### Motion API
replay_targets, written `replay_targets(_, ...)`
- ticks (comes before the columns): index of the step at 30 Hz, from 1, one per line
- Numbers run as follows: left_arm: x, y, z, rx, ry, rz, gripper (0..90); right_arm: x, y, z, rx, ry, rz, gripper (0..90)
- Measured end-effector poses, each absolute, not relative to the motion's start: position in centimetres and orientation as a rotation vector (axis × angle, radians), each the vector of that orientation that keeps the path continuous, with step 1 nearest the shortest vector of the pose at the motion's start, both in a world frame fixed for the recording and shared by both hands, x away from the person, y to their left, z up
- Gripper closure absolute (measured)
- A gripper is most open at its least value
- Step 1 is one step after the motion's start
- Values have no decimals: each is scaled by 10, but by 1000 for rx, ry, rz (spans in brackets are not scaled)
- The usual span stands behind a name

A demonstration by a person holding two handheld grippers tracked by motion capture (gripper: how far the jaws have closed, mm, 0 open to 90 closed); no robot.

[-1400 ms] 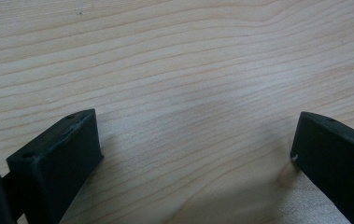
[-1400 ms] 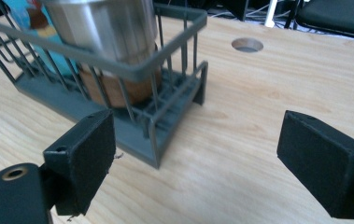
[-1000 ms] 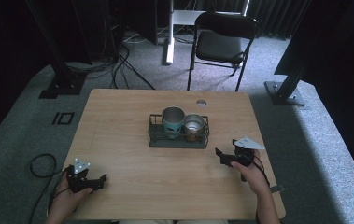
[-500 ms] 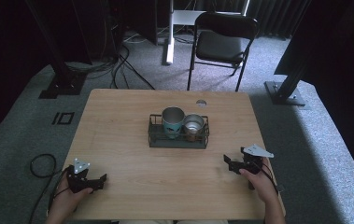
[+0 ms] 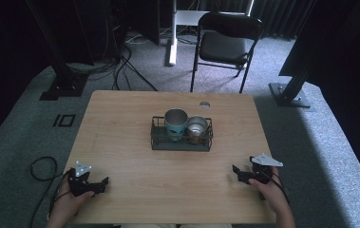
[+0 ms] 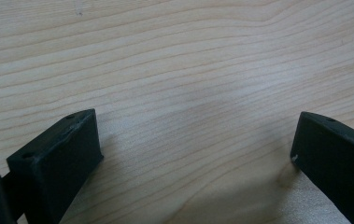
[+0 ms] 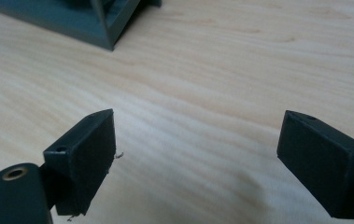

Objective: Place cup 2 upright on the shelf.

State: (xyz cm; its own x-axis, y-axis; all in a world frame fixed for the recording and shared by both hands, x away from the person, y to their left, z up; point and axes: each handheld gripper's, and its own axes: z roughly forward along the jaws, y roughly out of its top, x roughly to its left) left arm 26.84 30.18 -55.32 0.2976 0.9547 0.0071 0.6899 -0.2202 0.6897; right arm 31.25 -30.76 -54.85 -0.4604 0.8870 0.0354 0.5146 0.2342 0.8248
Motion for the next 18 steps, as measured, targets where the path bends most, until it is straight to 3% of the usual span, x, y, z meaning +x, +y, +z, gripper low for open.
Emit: replay_targets(18, 268, 302, -553, 1990, 1460, 592, 22, 293, -320, -552, 1293, 2099, 1010, 123)
